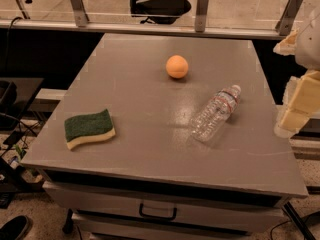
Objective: Move orange near sponge
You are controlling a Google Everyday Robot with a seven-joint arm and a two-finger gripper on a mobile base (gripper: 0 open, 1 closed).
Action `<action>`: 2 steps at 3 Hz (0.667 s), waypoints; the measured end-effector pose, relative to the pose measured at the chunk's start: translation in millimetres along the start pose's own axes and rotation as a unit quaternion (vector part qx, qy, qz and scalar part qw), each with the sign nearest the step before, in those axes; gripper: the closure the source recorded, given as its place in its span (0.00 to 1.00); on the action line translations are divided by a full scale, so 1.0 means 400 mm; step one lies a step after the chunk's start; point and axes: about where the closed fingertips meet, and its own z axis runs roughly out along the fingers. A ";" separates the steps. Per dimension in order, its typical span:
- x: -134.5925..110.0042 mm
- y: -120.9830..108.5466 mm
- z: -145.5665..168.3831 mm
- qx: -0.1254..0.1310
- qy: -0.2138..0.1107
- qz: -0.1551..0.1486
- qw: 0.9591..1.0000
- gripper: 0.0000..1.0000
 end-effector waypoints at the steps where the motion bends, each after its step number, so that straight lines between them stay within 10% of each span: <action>1: 0.000 0.000 0.000 0.000 0.000 0.000 1.000 0.00; 2: -0.009 -0.009 0.001 -0.001 -0.005 0.001 1.000 0.00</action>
Offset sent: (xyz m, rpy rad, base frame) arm 0.0115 0.0050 -0.0020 0.0309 0.0251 0.0072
